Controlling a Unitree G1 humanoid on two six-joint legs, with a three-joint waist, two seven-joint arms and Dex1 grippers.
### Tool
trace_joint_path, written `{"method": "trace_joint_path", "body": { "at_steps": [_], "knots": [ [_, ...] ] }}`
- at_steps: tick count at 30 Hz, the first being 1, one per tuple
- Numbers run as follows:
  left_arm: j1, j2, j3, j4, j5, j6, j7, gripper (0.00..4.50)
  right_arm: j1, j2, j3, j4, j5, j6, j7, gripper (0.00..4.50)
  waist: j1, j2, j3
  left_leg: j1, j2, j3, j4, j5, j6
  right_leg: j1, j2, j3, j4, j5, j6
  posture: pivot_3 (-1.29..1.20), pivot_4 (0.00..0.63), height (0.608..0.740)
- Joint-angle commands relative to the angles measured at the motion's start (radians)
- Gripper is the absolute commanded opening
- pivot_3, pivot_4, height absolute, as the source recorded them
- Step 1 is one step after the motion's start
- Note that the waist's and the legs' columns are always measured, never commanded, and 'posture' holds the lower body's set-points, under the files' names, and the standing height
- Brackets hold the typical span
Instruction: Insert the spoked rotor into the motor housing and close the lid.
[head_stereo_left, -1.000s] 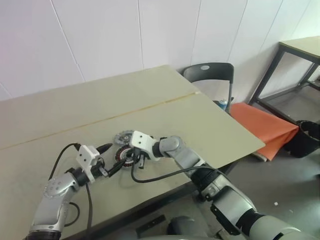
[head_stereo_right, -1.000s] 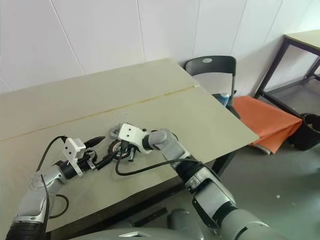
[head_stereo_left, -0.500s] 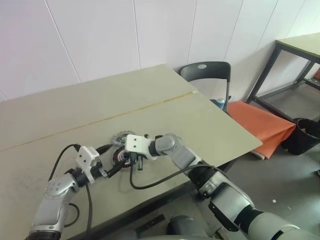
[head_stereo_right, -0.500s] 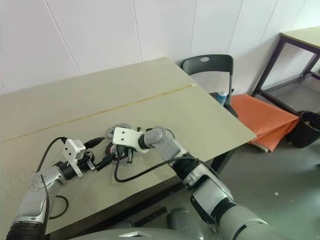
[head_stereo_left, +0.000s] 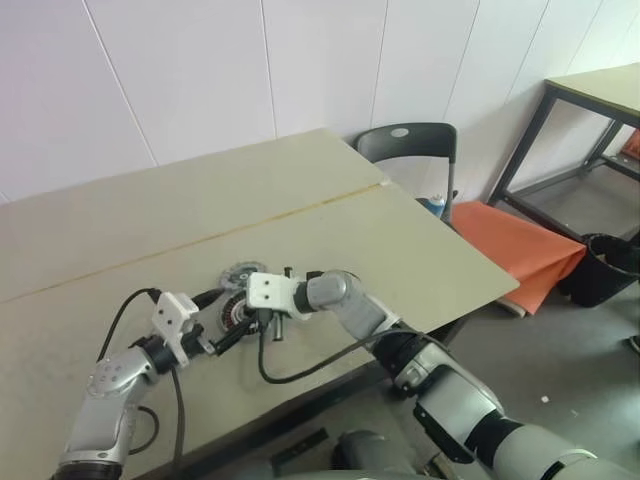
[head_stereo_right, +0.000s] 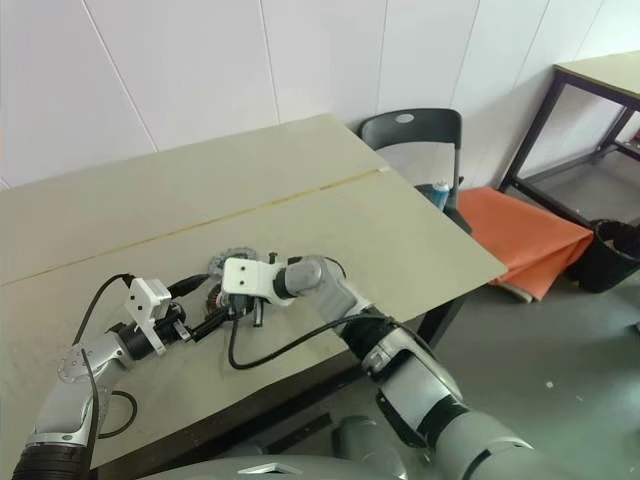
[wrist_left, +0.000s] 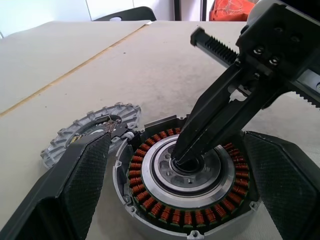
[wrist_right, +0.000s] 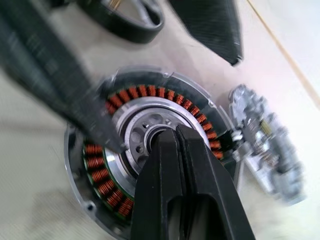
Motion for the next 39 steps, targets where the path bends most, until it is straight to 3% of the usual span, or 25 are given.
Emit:
{"method": "trace_joint_path", "body": {
  "at_steps": [1, 11, 17, 24, 39],
  "knots": [
    [-0.010, -0.001, 0.002, -0.025, -0.002, -0.015, 0.003, 4.50, -0.005, 0.039, -0.065, -0.003, 0.079, 0.090, 0.015, 0.04, 0.001, -0.001, 0.000, 0.000, 0.000, 0.000, 0.000, 0.000, 0.000, -0.002, 0.000, 0.000, 0.000, 0.000, 0.000, 0.00, 0.000, 0.740],
    [0.001, 0.014, 0.033, -0.083, -0.054, 0.027, 0.000, 4.50, -0.002, 0.059, -0.165, -0.040, 0.206, 0.224, 0.017, 0.04, 0.008, -0.003, 0.002, -0.007, 0.000, 0.001, 0.000, 0.000, 0.000, -0.011, -0.001, 0.000, -0.003, 0.003, 0.003, 0.00, 0.000, 0.740],
    [0.009, 0.032, 0.058, -0.123, -0.080, 0.072, 0.011, 4.50, 0.007, 0.065, -0.169, -0.057, 0.238, 0.268, 0.019, 0.04, 0.009, -0.005, 0.000, -0.021, -0.001, 0.001, 0.001, 0.000, 0.000, -0.023, -0.003, 0.000, -0.003, 0.005, 0.004, 0.00, 0.000, 0.740],
    [0.021, 0.061, 0.109, -0.146, -0.101, 0.110, 0.023, 4.50, 0.024, 0.045, -0.096, -0.057, 0.176, 0.193, -0.005, 0.04, 0.009, -0.005, 0.000, -0.022, -0.003, 0.001, 0.000, 0.000, 0.000, -0.025, -0.005, 0.001, -0.003, 0.005, 0.005, 0.00, 0.000, 0.740],
    [0.061, 0.087, 0.155, -0.173, -0.106, 0.140, 0.040, 4.50, 0.063, 0.070, -0.132, -0.159, 0.291, 0.218, 0.063, 0.04, 0.010, -0.005, 0.001, -0.022, -0.003, 0.001, 0.001, 0.000, 0.000, -0.024, -0.006, 0.001, -0.003, 0.005, 0.005, 0.00, 0.000, 0.740]
  ]
}}
